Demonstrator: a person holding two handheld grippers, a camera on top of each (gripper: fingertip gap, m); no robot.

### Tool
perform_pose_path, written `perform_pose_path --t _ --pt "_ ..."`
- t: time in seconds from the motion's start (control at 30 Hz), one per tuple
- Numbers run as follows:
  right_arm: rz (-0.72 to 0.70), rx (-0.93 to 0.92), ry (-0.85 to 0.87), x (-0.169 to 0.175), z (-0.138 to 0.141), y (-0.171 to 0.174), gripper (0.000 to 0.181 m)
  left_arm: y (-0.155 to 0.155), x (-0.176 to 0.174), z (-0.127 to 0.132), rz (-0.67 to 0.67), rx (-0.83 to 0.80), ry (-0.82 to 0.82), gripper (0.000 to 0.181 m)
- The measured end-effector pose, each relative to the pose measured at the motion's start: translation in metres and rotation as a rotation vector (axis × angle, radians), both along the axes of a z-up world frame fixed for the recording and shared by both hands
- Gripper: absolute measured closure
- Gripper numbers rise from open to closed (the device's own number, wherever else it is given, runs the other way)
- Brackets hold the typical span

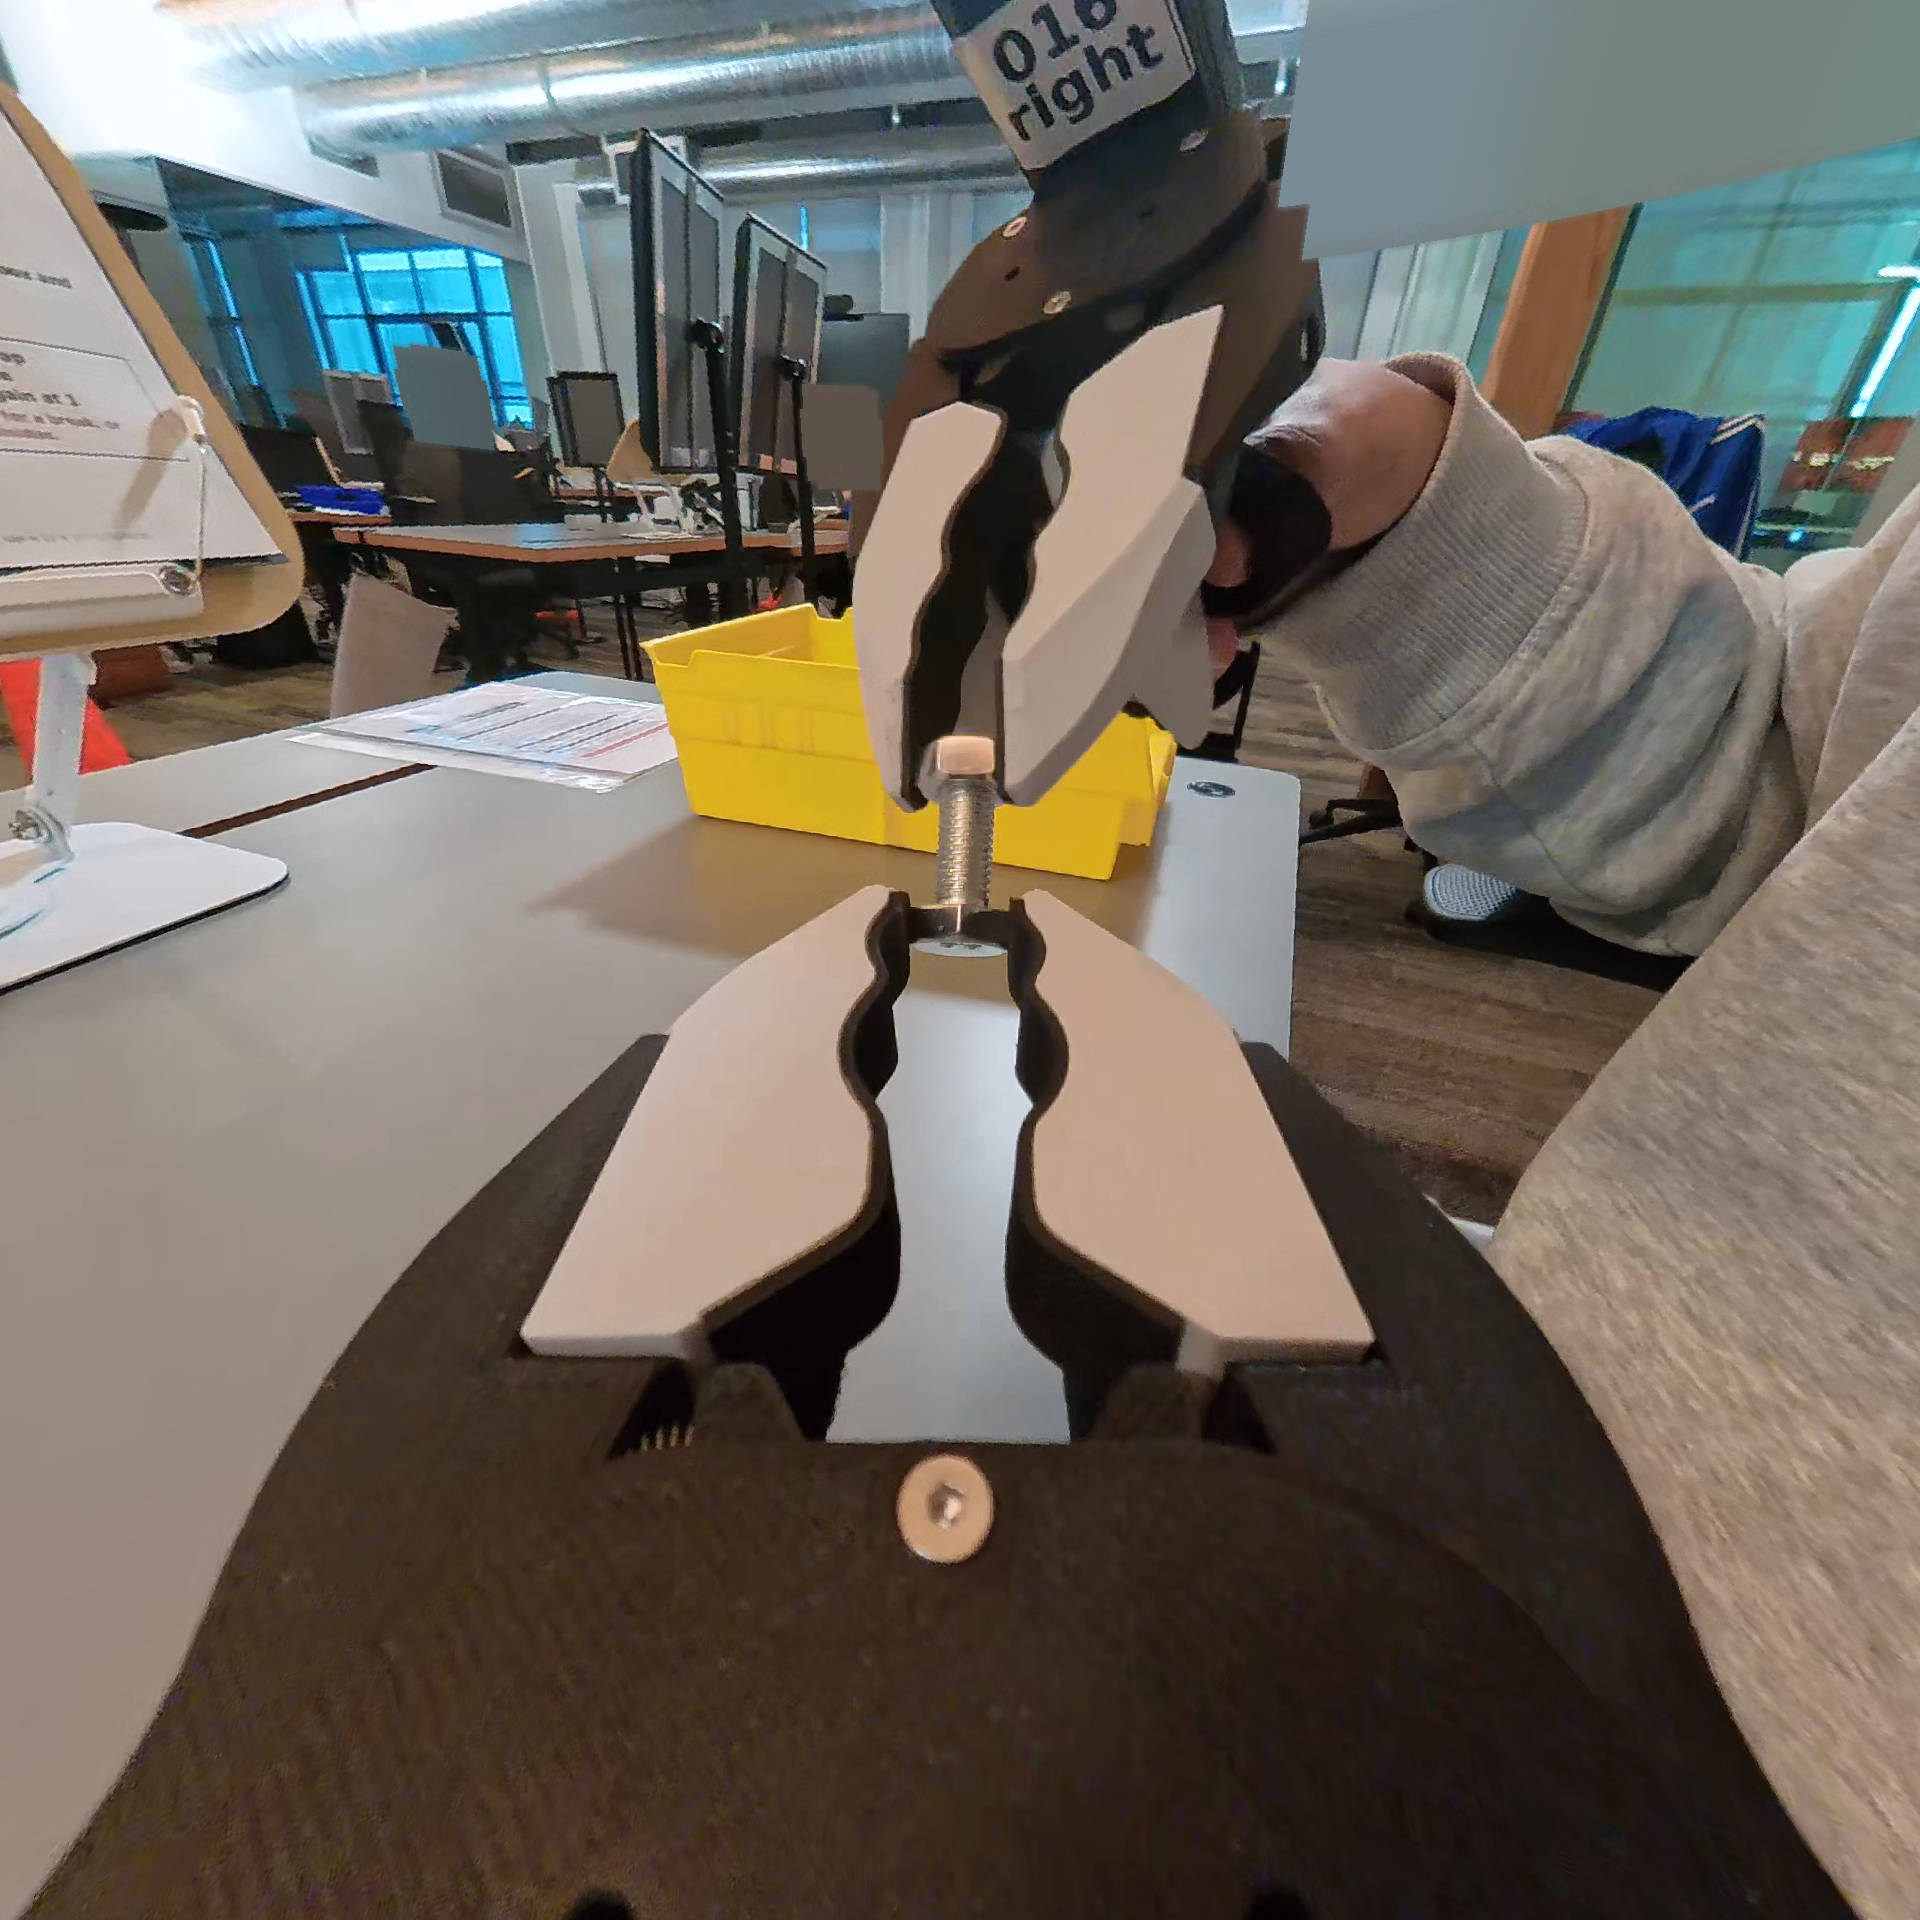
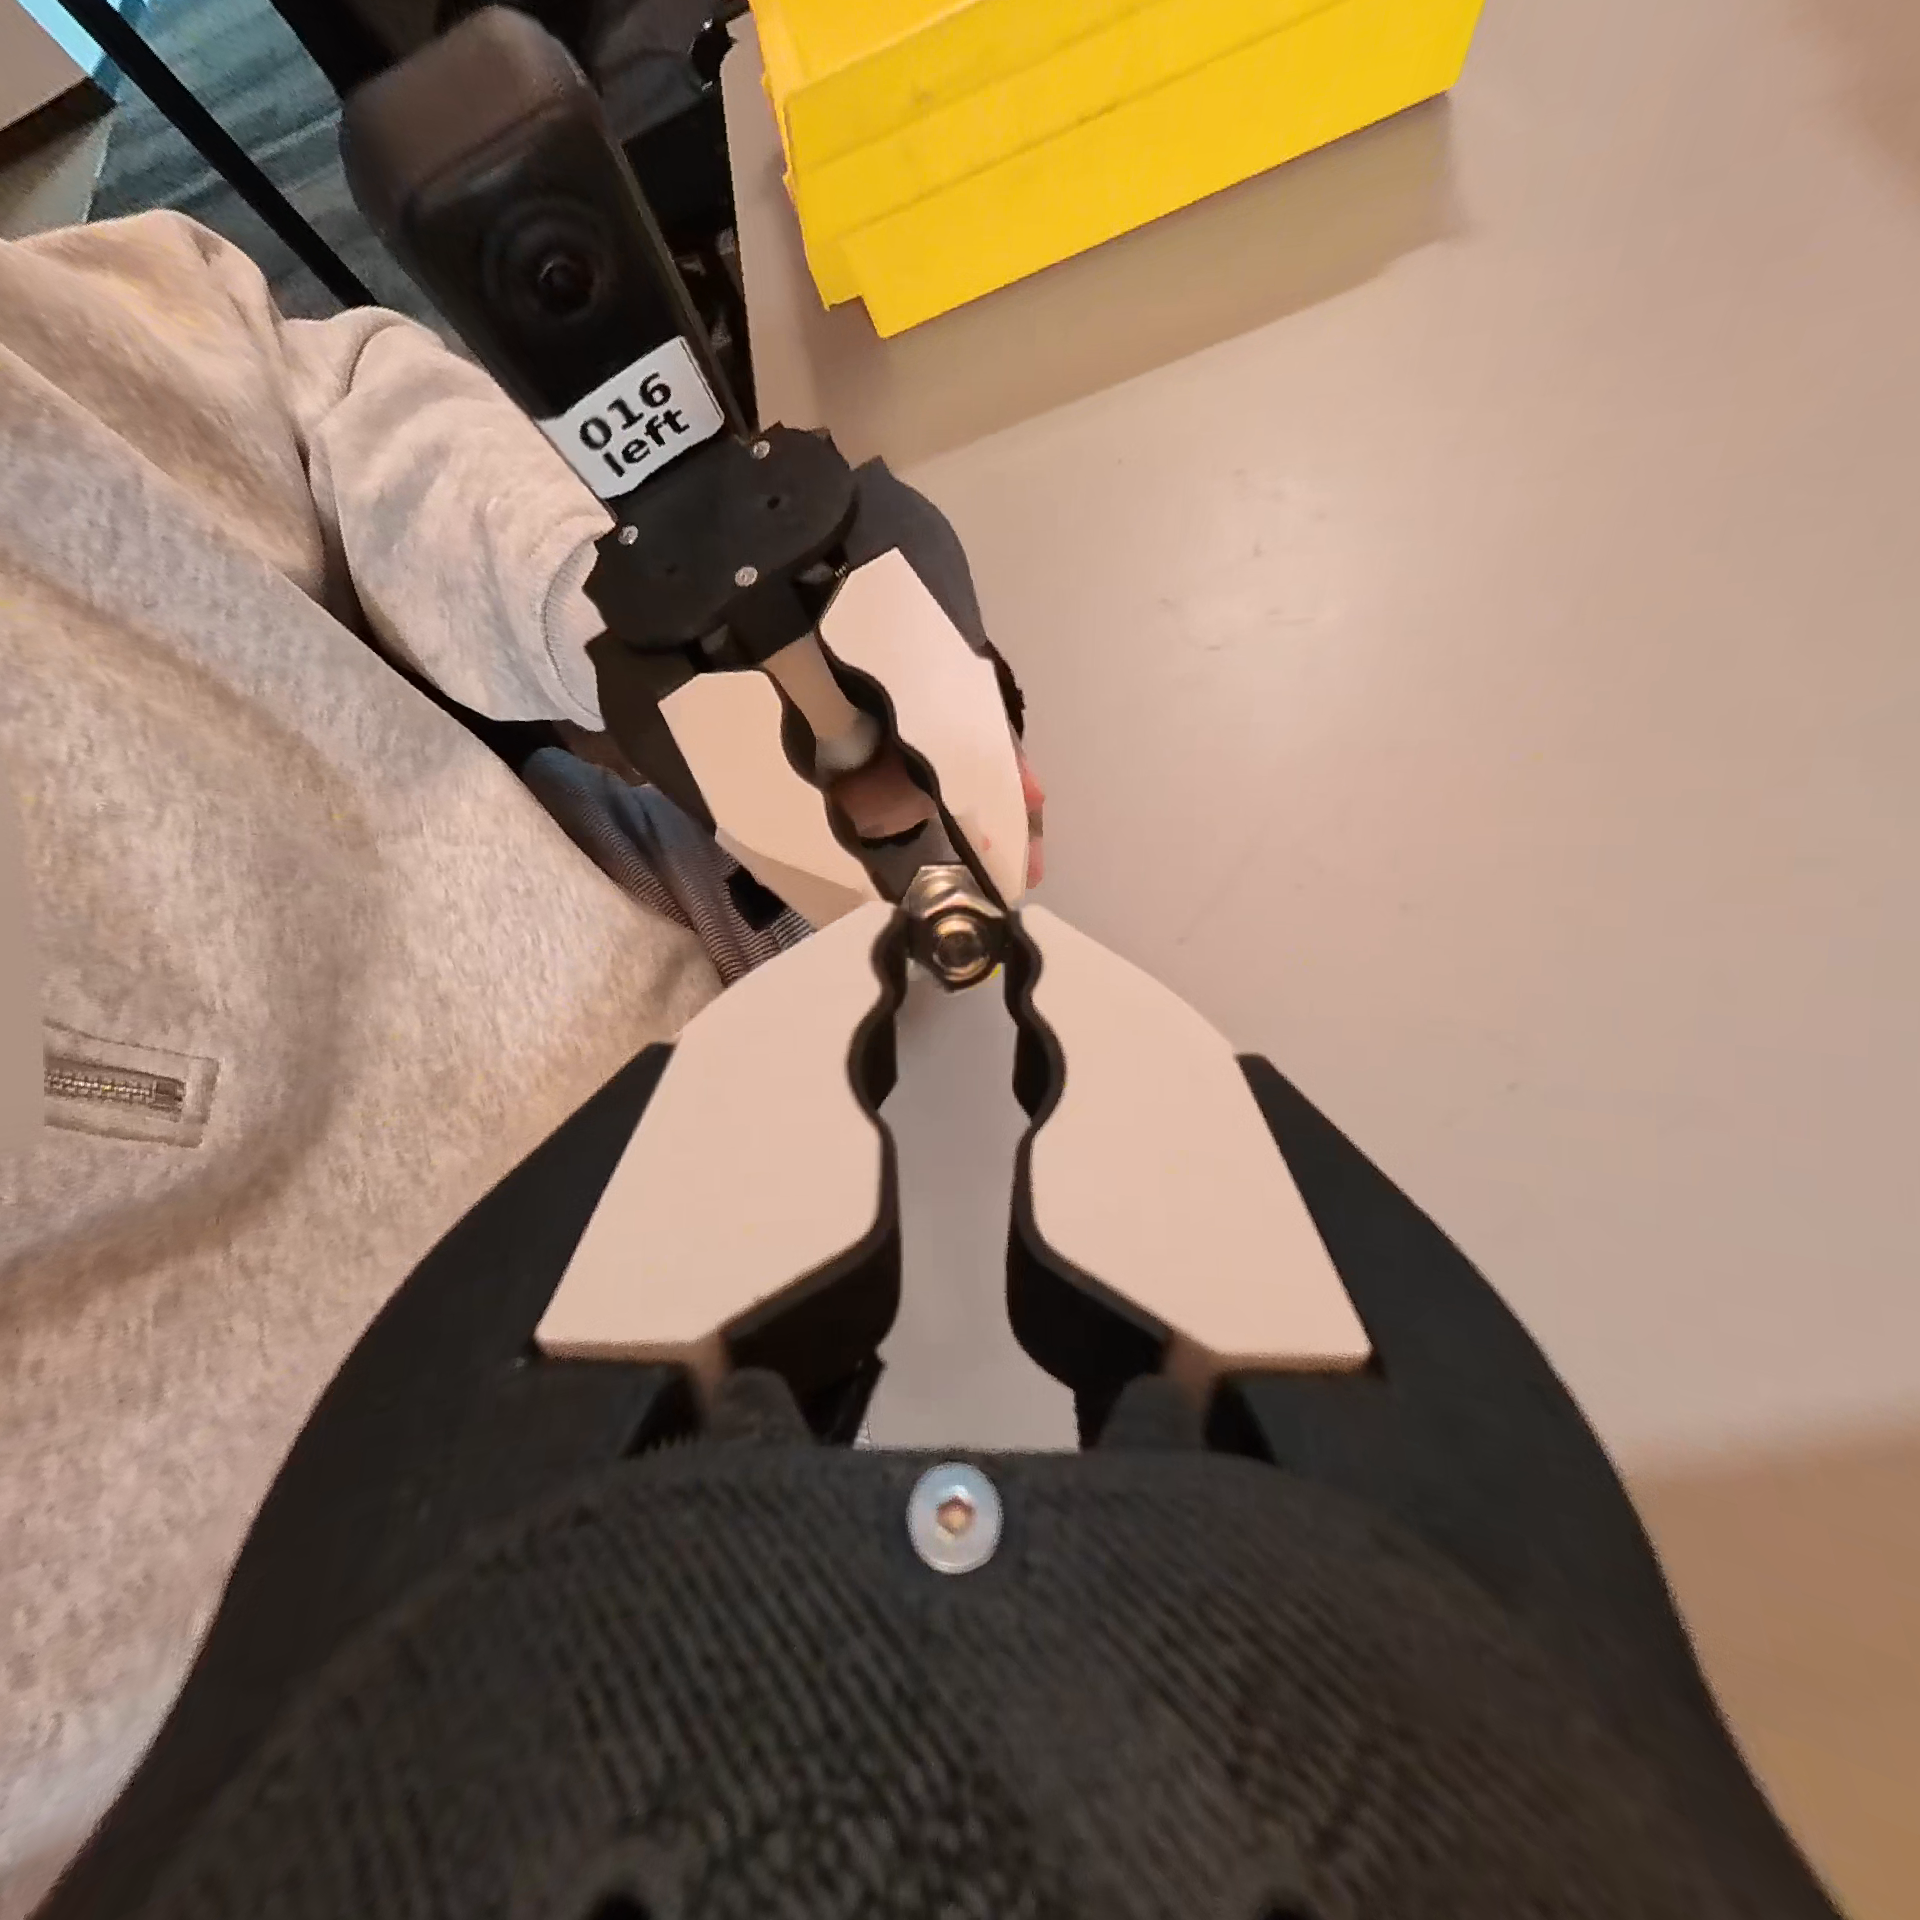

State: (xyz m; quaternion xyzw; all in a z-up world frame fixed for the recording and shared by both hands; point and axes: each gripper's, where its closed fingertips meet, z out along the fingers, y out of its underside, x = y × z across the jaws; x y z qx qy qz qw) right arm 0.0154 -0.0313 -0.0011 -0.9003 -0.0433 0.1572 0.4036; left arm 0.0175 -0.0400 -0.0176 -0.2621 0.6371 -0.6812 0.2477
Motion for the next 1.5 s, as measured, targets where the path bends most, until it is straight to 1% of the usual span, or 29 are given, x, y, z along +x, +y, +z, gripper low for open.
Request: perform_pose_path --t 0.1,0.3,0.37,0.43,0.5,0.63,0.83,0.93,0.97,1.03,1.2,1.33,1.43,1.5 --pt "0.01 -0.004 -0.023 -0.001 -0.001 0.0 0.164 0.0 0.0 -0.001 0.0 0.01 -0.002 0.162" --pt "0.087 -0.017 -0.185 -0.006 -0.005 -0.004 0.163 -0.01 -0.004 -0.009 -0.063 0.03 0.046 0.162" --pt "0.085 -0.053 -0.227 -0.005 -0.01 -0.005 0.163 -0.012 -0.003 -0.014 -0.066 0.043 0.07 0.161" --pt "0.071 -0.081 -0.27 -0.001 -0.014 -0.005 0.163 -0.012 -0.001 -0.018 -0.065 0.052 0.091 0.153" --pt "0.057 -0.108 -0.315 0.002 -0.018 -0.005 0.163 -0.012 0.001 -0.021 -0.054 0.067 0.103 0.148" --pt "0.042 -0.153 -0.387 0.003 -0.024 -0.005 0.163 -0.01 0.004 -0.026 -0.027 0.105 0.12 0.152" --pt "0.035 -0.159 -0.391 -0.001 -0.023 -0.003 0.163 -0.012 0.004 -0.03 -0.007 0.165 0.106 0.153" --pt "0.036 -0.158 -0.387 -0.002 -0.022 -0.003 0.163 -0.012 0.004 -0.031 0.003 0.186 0.092 0.157" --pt "0.039 -0.156 -0.38 -0.002 -0.021 -0.003 0.163 -0.011 0.004 -0.031 0.012 0.193 0.083 0.161" --pt "0.05 -0.149 -0.377 -0.004 -0.021 -0.003 0.164 -0.011 0.004 -0.03 0.016 0.212 0.061 0.162" --pt "0.124 -0.124 -0.421 -0.01 -0.021 -0.004 0.163 -0.013 0.002 -0.031 -0.01 0.216 0.059 0.162" --pt "0.191 -0.079 -0.491 -0.014 -0.018 -0.005 0.163 -0.017 -0.002 -0.029 -0.048 0.189 0.067 0.162" --pt "0.161 -0.065 -0.502 -0.013 -0.015 -0.002 0.148 -0.017 -0.002 -0.03 -0.042 0.196 0.069 0.162" --pt "0.138 -0.071 -0.493 -0.01 -0.014 -0.002 0.143 -0.016 -0.001 -0.03 -0.036 0.2 0.068 0.162"
